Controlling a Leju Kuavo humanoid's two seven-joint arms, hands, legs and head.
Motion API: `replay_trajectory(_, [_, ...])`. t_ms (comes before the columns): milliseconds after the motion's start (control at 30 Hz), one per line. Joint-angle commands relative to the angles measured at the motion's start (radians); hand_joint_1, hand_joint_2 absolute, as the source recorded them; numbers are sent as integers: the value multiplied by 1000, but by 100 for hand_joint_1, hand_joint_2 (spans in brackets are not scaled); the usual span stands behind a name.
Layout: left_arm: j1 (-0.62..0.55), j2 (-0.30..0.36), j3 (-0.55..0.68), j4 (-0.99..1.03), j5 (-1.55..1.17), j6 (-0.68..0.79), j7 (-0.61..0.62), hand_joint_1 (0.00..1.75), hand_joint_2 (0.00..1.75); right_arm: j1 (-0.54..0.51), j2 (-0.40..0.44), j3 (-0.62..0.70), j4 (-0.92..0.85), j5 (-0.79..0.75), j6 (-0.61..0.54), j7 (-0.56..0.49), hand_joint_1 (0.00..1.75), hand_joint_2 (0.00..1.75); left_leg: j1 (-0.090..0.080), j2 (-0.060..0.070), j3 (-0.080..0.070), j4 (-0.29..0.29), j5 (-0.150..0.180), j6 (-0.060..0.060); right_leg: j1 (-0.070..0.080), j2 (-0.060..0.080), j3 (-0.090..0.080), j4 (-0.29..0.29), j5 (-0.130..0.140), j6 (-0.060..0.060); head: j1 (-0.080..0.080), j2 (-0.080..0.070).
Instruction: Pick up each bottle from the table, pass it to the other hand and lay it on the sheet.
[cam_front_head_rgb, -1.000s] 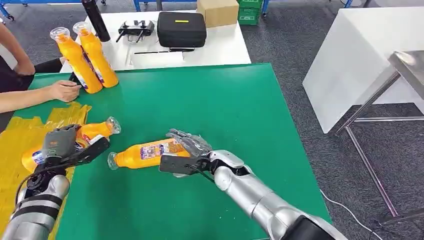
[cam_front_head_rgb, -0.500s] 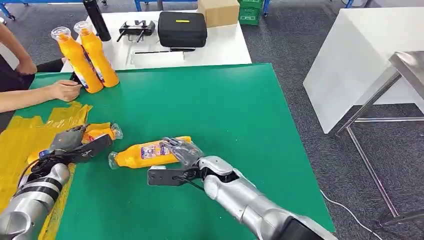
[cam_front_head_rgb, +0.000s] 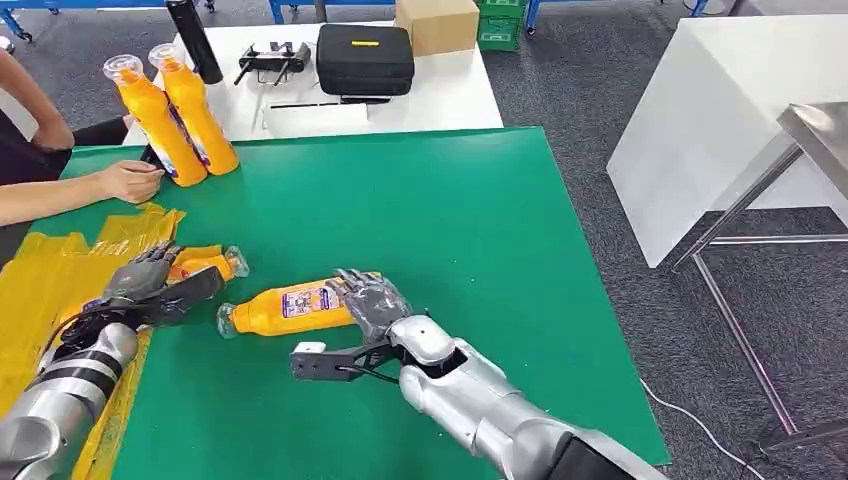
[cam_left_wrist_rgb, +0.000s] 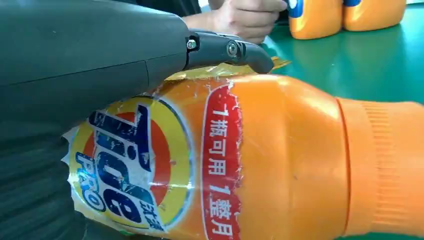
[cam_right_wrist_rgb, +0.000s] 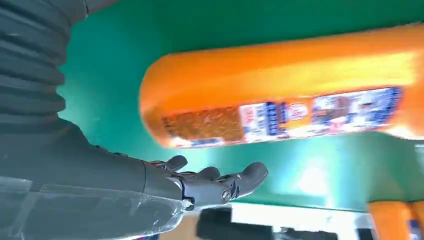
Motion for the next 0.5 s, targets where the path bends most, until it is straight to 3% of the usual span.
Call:
replay_trajectory(33, [-17,-3,-64,13,150,-126,-122,0,175,-64,7,28,181,106,-15,58,0,175,1,-2,2,0,-1,-2,0,-2,3,0,-1,0,0,0])
replay_trajectory(267, [31,86,-70,-76,417,-353,-340,0,175,-75,17,-11,195,112,28,11,0,175,1,3,3,1,-2,-2,1,3,3,1,-1,-1,0,0])
replay_trajectory(367, [65,146,-108,-132,546,-434,-388,0,175,-79,22,-22,202,123,30,-4,0,175,1,5,2,1,-2,-2,1,4,1,1,-1,-1,0,0])
replay_trajectory(500, [69,154,-120,-138,562,-433,-384,0,175,-80,23,-25,202,125,32,-5,0,175,1,2,1,1,-1,-1,1,1,1,1,-1,0,0,0])
